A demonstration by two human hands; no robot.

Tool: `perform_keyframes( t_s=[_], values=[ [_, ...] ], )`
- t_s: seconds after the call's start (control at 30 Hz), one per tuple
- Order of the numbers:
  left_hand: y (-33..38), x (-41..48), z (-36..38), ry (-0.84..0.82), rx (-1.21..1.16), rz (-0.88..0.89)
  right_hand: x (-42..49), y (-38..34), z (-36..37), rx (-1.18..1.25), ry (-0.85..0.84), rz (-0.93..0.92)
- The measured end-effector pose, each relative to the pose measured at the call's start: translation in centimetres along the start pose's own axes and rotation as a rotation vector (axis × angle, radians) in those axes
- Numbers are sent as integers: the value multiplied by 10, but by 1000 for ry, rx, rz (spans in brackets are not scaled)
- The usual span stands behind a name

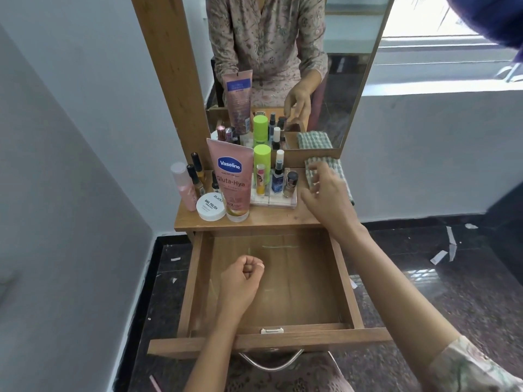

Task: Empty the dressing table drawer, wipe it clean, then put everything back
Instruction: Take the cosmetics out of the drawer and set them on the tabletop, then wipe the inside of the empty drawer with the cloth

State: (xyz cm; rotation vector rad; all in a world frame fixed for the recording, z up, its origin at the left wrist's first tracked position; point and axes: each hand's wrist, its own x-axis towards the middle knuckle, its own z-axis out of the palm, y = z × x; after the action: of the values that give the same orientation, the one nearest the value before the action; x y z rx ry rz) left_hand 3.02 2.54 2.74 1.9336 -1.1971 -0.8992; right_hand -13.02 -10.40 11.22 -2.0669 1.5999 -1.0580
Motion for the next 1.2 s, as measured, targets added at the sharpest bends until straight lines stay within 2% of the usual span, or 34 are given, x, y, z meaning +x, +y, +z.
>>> perform_keyframes(
  t_s=[0.13,0.23,0.37,0.67,0.73,0.83,0.93,1.03,1.13,1.2],
  values=[
    [-1,2,3,17,-16,34,-8,30,-7,-230,120,122],
    [0,1,3,25,-8,50,-8,52,-7,-342,30,196],
    [4,-2,2,18,4,54,-13,60,-4,-246,-39,255],
    [10,-11,3,6,-40,43,-54,43,-33,-20,123,456],
    [10,-13,1,-1,-55,50,-81,31,-47,175,125,572],
    [6,-11,-1,-37,-76,53,-124,19,-59,625,-30,664],
    [6,-10,-5,-179,-189,45,-151,14,-52,961,-283,688],
    [15,-18,-8,-347,-452,-55,-160,14,-35,835,-533,513],
    [14,-22,-7,-311,-505,-104,-159,11,-19,599,-660,396],
    [12,-22,-8,-248,-473,-103,-158,6,-10,550,-688,390]
  ],
)
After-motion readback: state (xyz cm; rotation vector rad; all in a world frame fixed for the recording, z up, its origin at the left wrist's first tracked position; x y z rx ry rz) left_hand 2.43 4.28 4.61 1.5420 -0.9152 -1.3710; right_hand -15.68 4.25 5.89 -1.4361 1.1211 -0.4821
